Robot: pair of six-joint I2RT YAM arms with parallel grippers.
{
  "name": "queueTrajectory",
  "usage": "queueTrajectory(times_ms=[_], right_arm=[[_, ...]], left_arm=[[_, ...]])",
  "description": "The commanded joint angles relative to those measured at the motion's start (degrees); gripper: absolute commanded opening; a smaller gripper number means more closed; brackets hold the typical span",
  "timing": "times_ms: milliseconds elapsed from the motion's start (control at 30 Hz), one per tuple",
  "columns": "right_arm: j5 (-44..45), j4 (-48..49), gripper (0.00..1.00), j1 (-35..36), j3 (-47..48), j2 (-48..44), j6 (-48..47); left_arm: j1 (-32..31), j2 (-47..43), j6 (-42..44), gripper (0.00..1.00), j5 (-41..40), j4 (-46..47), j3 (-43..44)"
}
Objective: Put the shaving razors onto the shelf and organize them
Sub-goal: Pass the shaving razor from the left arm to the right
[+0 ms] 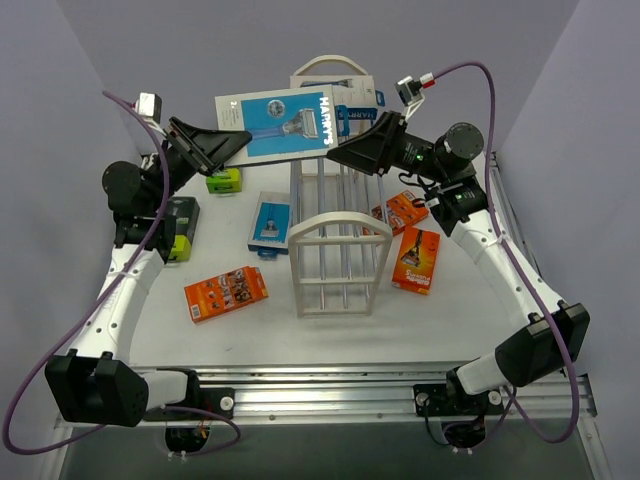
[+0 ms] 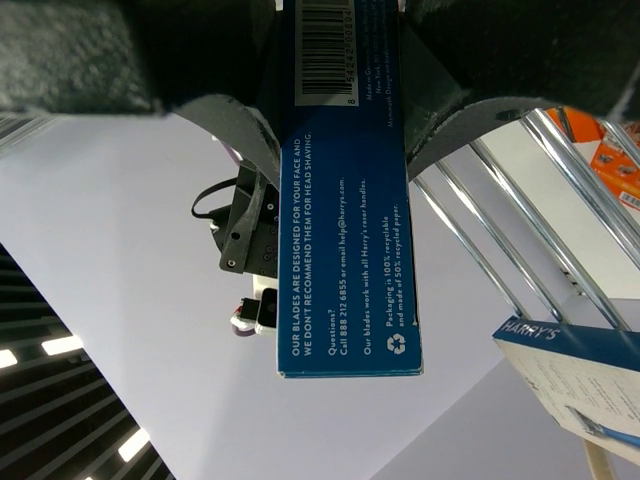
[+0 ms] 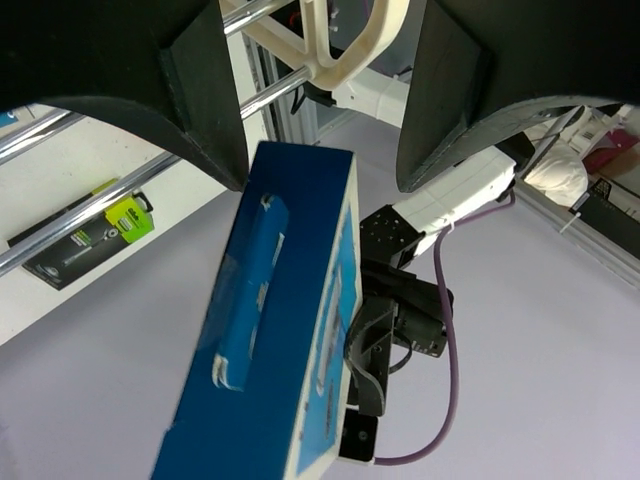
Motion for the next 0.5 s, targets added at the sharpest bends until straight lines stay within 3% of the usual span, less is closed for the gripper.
queueTrajectory(times_ms=[0, 100, 300, 467], right_arm=[[0.2, 6.8, 0.54, 0.2, 0.5, -1.0, 2.2], [0.2, 8.3, 0.49, 0.2, 0.4, -0.8, 3.0], [0.4, 8.0, 0.18, 0.3, -0.2, -1.2, 3.0], [1.6, 6.3, 0.02, 0.1, -0.6, -1.4, 2.4]], left_arm=[[-1.0, -0.2, 1.3, 0.02, -2.1, 2.2, -0.5], [-1.6, -0.1, 2.2, 0.02, -2.4, 1.6, -1.0], [-2.5, 0.5, 2.9, 0.02, -2.9, 1.6, -1.4], [-2.7, 0.7, 3.4, 0.06, -2.8, 1.2, -1.2]])
